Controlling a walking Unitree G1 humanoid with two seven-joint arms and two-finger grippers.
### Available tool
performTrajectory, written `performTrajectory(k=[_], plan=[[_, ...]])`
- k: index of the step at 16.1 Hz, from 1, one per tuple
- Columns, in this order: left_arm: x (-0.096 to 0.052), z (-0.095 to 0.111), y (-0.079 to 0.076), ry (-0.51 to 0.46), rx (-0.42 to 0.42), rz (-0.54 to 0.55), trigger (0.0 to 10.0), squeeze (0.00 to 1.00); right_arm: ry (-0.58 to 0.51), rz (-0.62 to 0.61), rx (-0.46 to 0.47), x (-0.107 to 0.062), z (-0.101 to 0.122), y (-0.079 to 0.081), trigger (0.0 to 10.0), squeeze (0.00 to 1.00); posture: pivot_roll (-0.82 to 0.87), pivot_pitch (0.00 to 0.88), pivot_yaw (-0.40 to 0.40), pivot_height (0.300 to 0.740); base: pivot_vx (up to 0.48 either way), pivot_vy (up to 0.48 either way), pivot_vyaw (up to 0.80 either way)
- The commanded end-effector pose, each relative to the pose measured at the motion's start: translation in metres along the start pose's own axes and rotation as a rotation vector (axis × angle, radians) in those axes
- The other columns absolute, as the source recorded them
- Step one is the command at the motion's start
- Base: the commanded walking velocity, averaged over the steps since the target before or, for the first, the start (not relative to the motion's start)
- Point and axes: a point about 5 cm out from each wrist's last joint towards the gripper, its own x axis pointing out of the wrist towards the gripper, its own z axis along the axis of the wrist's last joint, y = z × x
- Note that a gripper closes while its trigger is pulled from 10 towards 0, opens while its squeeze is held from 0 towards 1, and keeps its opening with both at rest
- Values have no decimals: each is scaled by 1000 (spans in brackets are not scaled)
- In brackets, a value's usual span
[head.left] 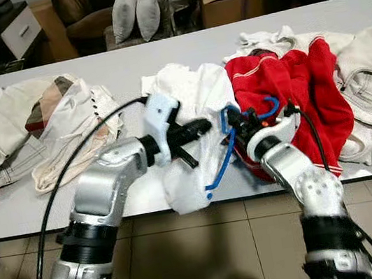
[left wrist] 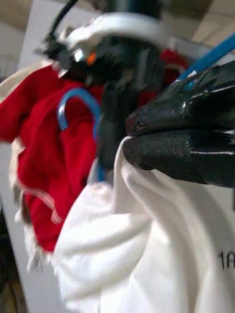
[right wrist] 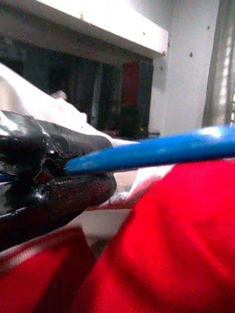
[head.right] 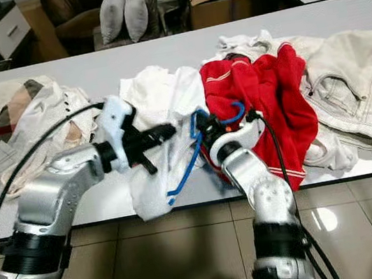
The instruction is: Hang hanger
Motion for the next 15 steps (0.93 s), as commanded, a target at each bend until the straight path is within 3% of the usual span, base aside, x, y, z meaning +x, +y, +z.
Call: performTrajectory(k=[1,2,3,4,5,8,11,14,15], plan=[[-5,12,2,-47,14,17,7725,0,57,23,67,4,-28,12,10000,0,0,0,101,740,0,0,0],[-5,17,0,-66,16,24,10000,0,101,26,14,3,-33,12,10000,0,-1,0,93,740,0,0,0],[-5,24,-3,-103,-20,-2,7451,0,106,32,18,3,-36,14,10000,0,-4,0,91,740,0,0,0],[-4,30,-7,-128,-53,-40,1137,0,78,-42,-11,7,-36,6,10000,0,-3,0,90,740,0,0,0],[-3,28,-11,-101,-49,-67,0,0,42,-86,1,11,-33,1,10000,0,-1,0,90,740,0,0,0],[-3,14,-8,-24,-82,-35,0,0,-143,-79,210,23,-7,10,10000,0,-2,0,94,740,0,0,0],[-2,19,-5,-49,-110,-26,0,0,-218,-92,226,32,4,8,10000,0,-2,0,97,740,0,0,0],[-2,21,-4,-57,-127,-30,0,0,-220,-99,247,39,1,10,10000,0,0,0,106,740,0,0,0],[0,25,-2,-83,-137,-24,0,0,-188,-64,228,41,-9,22,10000,0,2,0,120,740,0,0,0]])
